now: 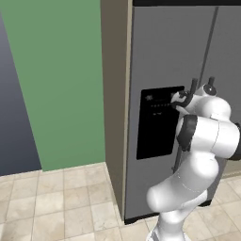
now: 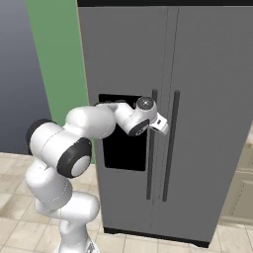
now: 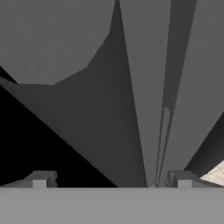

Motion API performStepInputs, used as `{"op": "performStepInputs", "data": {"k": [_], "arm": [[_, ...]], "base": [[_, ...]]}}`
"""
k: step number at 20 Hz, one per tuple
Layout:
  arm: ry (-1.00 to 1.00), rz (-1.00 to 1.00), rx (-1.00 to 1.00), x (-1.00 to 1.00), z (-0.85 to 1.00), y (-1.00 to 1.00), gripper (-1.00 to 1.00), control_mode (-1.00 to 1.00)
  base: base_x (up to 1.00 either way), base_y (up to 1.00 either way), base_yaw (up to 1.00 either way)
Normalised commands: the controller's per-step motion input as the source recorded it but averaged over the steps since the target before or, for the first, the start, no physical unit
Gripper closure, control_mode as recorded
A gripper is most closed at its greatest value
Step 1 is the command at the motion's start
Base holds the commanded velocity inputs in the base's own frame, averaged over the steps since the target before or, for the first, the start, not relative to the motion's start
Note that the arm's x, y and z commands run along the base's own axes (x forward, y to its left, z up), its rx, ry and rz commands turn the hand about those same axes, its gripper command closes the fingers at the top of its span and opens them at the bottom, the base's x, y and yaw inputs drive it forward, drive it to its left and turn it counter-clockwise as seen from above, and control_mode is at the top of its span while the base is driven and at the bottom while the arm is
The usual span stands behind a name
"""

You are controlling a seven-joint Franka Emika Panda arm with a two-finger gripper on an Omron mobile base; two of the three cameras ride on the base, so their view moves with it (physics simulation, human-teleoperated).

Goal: Take the bottled waters from the counter and place them in the freezer to freeze. Close the freezer door after placing the bottles.

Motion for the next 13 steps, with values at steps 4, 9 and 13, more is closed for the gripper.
{"op": "performStepInputs", "data": {"k": [4, 9, 13], "arm": [[0.0, 0.0, 0.0, 0.49, 0.0, 0.0, -1.0, -1.0], [0.0, 0.0, 0.0, 0.44, 0.0, 0.0, -1.0, -1.0], [0.0, 0.0, 0.0, 0.41, 0.0, 0.0, -1.0, -1.0]], "base": [[0.0, 0.0, 0.0], [0.0, 0.0, 0.0], [0.0, 0.0, 0.0]]}}
